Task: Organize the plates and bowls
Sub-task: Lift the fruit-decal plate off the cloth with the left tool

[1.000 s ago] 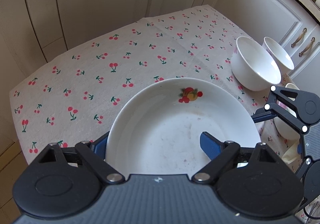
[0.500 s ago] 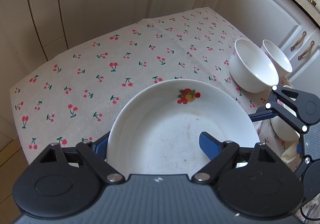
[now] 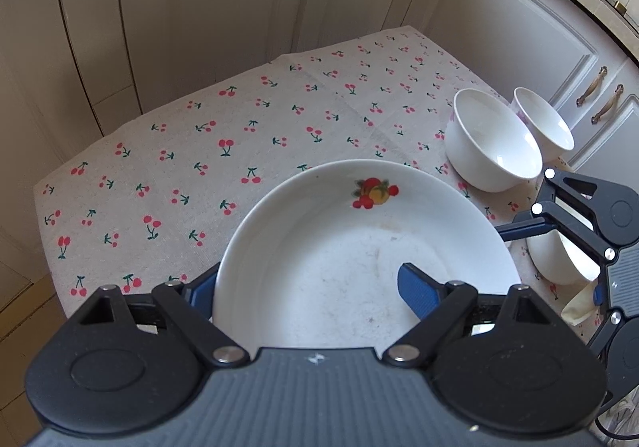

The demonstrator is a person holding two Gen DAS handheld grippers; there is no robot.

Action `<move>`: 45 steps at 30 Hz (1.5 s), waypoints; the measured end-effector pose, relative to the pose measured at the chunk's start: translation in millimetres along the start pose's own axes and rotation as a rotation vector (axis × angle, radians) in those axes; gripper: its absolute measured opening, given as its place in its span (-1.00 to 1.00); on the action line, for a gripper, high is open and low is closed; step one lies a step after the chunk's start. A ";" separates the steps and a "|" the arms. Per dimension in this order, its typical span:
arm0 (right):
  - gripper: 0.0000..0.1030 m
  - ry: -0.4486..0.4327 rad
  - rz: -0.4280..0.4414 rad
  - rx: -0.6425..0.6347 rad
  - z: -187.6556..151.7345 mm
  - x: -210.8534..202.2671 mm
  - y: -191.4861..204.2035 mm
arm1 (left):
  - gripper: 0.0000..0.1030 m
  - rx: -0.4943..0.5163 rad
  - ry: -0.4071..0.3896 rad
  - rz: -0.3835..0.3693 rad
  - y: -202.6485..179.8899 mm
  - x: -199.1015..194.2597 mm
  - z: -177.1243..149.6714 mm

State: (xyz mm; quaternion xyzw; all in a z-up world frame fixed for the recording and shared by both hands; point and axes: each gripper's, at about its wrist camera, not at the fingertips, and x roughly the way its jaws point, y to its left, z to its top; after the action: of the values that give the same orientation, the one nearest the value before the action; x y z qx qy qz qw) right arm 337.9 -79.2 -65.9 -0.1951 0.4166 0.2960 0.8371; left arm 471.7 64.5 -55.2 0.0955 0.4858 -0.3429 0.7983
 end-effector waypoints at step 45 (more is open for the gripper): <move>0.94 -0.059 0.031 -0.017 -71.4 -94.0 94.3 | 0.73 -0.036 -0.063 0.043 -104.2 -93.1 -115.2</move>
State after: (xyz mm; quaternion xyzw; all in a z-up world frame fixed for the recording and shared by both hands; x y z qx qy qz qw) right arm 189.4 -80.9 -38.3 -0.1868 0.3921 0.3182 0.8427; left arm 295.9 85.1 -16.8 0.0806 0.4643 -0.3198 0.8220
